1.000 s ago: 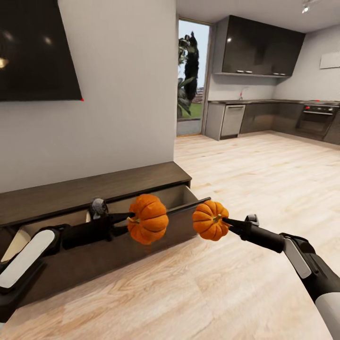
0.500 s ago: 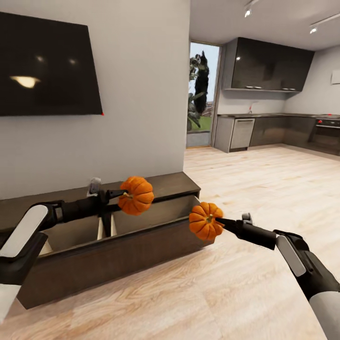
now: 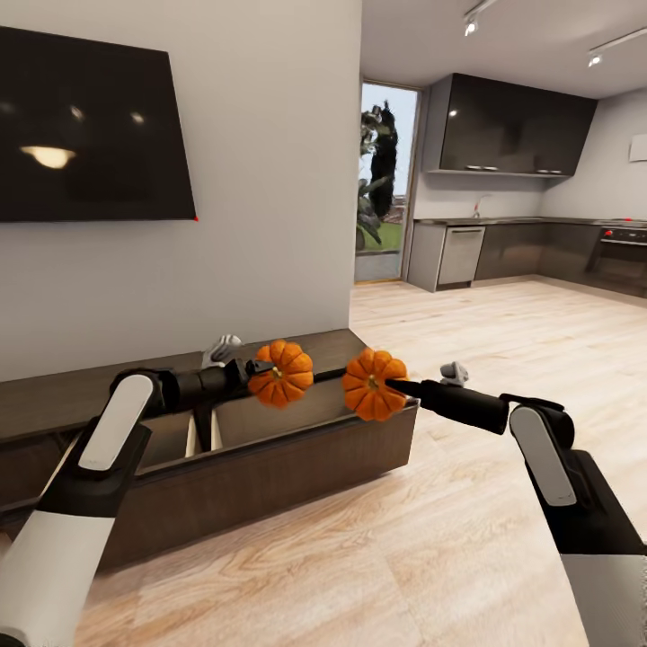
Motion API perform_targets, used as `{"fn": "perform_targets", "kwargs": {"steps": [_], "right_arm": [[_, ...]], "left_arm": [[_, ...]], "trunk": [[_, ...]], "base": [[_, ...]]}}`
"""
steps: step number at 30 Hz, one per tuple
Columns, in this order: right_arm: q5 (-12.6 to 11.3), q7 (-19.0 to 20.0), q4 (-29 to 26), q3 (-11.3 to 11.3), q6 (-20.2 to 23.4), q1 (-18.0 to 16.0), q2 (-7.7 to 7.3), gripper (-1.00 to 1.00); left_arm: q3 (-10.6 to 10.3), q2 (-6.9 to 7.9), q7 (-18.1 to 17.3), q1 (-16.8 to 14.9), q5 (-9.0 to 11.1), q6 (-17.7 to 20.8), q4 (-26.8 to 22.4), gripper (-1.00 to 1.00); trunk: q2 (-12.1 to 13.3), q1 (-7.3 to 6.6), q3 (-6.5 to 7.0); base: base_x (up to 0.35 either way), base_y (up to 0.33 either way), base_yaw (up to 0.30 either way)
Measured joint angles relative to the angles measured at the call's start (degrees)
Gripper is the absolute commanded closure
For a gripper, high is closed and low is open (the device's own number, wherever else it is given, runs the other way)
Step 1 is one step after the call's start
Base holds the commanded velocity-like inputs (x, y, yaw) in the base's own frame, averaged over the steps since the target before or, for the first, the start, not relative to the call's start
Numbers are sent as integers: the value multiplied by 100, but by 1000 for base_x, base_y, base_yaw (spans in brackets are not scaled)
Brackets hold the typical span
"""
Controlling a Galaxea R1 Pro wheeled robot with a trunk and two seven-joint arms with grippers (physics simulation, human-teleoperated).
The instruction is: Place each of the two pumpkins and all three candles from the living room inside a cabinet in the living room (use any cabinet), then make sure every cabinet is closed, and position the cauldron so it is next to a table in the living room.
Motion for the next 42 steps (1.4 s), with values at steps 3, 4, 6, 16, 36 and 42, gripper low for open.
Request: {"fn": "perform_targets", "kwargs": {"steps": [3,4,6,16,36,42], "right_arm": [[43,-770,87,29,37,-147,195,100],[130,-1206,115,37,38,-243,326,100],[140,-2111,168,129,64,-442,657,100],[109,-5018,260,863,-196,-843,1600,100],[131,-5230,795,1359,-852,-863,1642,100],[120,-5230,793,1361,-874,-929,1644,100]], "left_arm": [[-2,-13,57,-49,-45,-4,29,100],[-2,-15,120,-66,-83,4,58,100],[0,-18,266,-108,-104,6,98,100],[-3,29,581,-152,-88,5,74,100],[-255,9,1383,-151,-118,15,103,100],[-308,-64,1892,-151,-948,16,116,100]], "trunk": [[0,0,1],[0,0,0],[0,0,0],[0,0,0],[0,0,0],[0,0,0]], "base": [[0,0,0],[0,0,0],[0,0,0],[0,0,0],[100,0,0],[4,0,0]]}}
